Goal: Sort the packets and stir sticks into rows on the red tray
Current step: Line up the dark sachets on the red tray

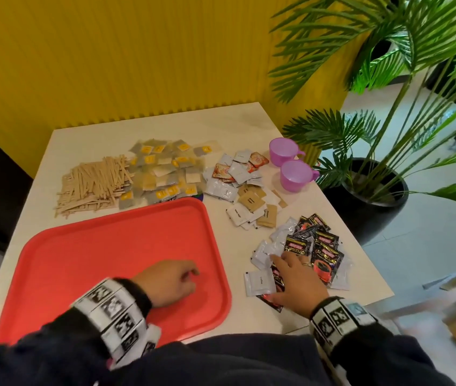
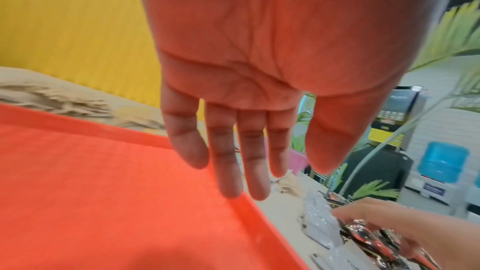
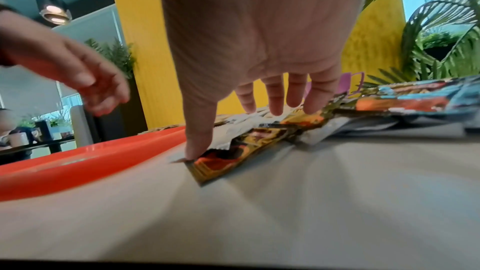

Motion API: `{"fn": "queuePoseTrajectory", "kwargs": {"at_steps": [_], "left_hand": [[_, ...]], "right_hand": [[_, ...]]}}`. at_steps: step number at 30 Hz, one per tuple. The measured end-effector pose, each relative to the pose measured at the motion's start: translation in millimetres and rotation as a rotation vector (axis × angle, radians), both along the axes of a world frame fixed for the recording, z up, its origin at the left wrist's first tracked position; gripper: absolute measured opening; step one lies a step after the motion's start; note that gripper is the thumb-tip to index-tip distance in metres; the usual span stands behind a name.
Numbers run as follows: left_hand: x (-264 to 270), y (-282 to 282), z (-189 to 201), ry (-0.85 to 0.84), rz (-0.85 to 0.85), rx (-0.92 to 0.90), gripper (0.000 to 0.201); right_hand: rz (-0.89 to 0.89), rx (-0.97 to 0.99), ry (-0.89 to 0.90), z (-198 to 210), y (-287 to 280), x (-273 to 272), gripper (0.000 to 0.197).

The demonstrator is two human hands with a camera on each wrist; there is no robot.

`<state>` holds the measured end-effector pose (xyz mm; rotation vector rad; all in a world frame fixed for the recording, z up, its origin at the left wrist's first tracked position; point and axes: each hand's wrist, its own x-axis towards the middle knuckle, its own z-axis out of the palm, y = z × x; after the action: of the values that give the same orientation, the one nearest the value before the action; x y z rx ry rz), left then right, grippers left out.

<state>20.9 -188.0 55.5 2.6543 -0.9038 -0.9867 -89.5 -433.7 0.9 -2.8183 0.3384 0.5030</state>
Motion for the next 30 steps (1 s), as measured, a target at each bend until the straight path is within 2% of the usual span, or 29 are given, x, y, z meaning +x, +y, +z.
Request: {"fn": "queuePoseTrajectory", "kwargs": {"at_steps": [4,8,15,21,26,28,30], "left_hand": [[7,-55,5,-0.025,-0.074,-0.063,0.038],[6,-91,2,-0.009,-0.133,-0.053,0.039],[3,-116,-6,0.003,-0.140,-0.073,0.037],[4,-121,-9,0.035,-0.108,-0.086,0.040],[10,-125,-3,0.045,-0.058,-0.166,0.058],[11,-130,2,0.084,-0.045,-0.223,0.066],[11,-137,6,0.128,-0.025,-0.291,0.061]], "right_hand": [[0.057,-0.062,0.052,-8,8,10,0.100],[0.067,-0.093,0.037,-15,9,12,0.099],[0.053,-0.047,-0.007,-12,9,13,0.093],[-0.010,0.004,-0.062,7,-7,16,0.059],[-0.103,0.120,-0.070,46,-30,24,0.057],[-0.117,0.250,-0.122,63,-35,30,0.050],[-0.134,0.441,-0.215,74,-37,37,0.045]]}}
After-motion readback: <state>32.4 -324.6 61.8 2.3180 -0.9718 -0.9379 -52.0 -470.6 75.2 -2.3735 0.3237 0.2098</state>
